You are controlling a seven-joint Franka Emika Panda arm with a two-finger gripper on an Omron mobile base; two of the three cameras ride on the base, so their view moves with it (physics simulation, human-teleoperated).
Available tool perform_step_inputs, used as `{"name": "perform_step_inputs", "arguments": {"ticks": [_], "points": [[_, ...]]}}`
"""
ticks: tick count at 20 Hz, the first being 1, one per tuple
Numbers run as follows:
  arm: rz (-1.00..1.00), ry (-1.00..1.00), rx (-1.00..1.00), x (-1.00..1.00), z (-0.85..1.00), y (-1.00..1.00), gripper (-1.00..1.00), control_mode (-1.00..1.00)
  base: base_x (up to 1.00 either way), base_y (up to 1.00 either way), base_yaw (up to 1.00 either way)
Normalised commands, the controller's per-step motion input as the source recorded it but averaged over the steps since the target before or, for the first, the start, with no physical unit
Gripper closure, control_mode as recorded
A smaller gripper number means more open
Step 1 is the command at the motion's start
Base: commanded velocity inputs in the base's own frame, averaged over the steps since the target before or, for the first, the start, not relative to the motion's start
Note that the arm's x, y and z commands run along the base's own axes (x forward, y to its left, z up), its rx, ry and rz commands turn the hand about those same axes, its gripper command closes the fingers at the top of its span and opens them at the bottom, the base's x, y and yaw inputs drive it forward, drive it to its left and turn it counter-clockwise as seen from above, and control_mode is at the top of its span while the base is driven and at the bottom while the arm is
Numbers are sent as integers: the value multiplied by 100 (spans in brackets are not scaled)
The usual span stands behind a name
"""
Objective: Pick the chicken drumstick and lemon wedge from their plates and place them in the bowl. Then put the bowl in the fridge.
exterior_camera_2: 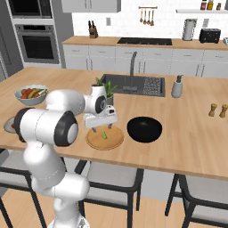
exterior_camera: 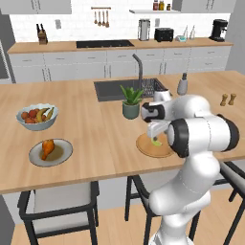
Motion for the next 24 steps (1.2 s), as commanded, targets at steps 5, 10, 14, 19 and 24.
{"name": "perform_step_inputs", "arguments": {"ticks": [5,10,14,19,24], "points": [[0,0,0,24,-27,0,-100,-100,0,0,0],[0,0,0,26,-37,0,-100,-100,0,0,0],[0,0,0,50,-24,0,-100,-100,0,0,0],[0,0,0,27,-29,0,-100,-100,0,0,0],[0,-1,0,-12,-16,0,-100,-100,0,0,0]]}}
